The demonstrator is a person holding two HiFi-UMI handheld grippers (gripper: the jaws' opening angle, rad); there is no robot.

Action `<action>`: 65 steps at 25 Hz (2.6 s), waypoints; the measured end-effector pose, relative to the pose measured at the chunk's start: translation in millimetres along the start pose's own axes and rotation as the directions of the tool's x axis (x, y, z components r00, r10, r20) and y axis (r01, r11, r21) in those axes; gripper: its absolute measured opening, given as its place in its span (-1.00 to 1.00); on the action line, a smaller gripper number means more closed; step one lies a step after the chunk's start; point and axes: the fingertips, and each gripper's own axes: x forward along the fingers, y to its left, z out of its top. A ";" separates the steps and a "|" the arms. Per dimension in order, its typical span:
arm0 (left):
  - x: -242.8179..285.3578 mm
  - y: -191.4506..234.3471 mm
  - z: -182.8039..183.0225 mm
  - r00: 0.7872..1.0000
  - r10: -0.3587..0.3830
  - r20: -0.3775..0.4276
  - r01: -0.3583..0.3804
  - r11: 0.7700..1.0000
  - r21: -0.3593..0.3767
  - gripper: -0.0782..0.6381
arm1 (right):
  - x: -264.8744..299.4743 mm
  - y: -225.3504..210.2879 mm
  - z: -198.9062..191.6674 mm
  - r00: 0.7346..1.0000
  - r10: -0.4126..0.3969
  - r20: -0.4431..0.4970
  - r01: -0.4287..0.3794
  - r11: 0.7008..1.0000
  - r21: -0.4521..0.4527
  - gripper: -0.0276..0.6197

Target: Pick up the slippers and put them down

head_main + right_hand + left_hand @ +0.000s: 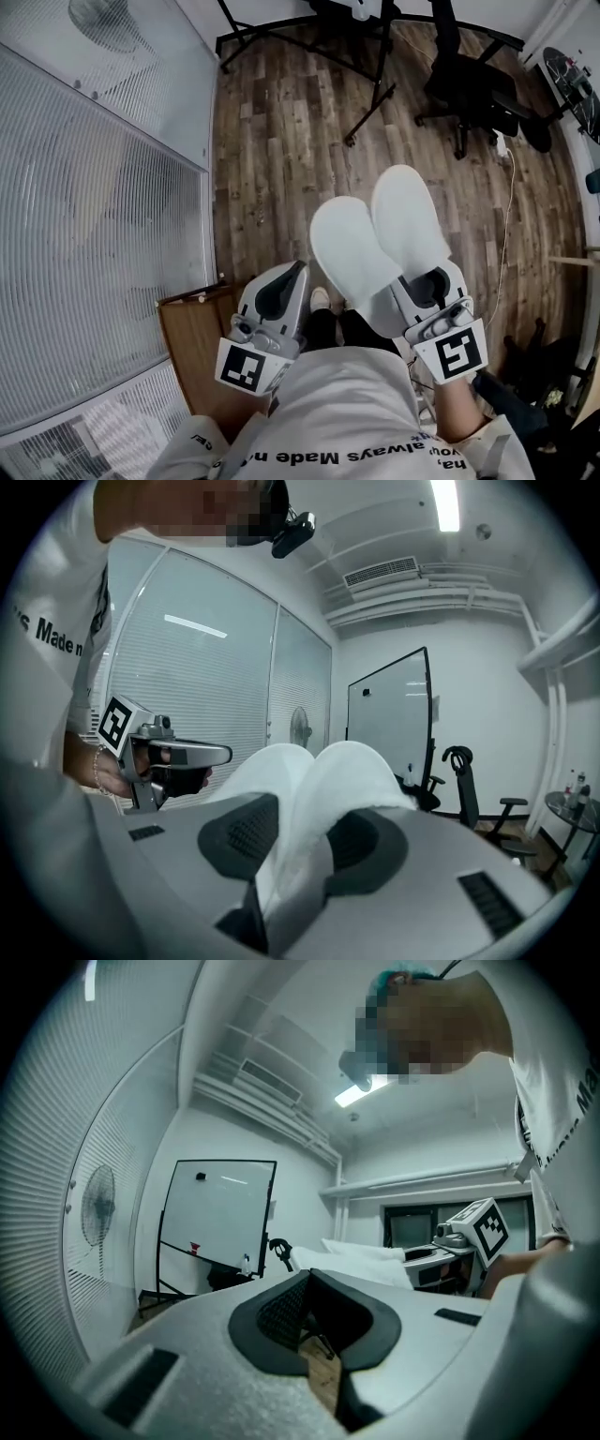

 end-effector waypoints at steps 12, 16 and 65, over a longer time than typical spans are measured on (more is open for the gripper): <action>15.2 29.4 -101.0 0.996 -0.039 -0.085 0.037 0.999 -0.022 -0.75 | 47.8 14.7 -103.9 0.995 -0.003 -0.102 0.011 0.997 0.072 -0.49; 16.1 35.4 -142.7 0.994 -0.036 -0.104 0.036 0.999 -0.003 -0.75 | 58.3 18.0 -150.5 0.991 0.000 -0.130 0.010 0.997 0.075 -0.50; 72.1 132.4 -656.8 0.969 -0.101 -0.225 0.106 0.994 0.011 -0.75 | 227.7 40.6 -676.1 0.930 0.241 -0.277 -0.259 0.965 -0.030 -0.53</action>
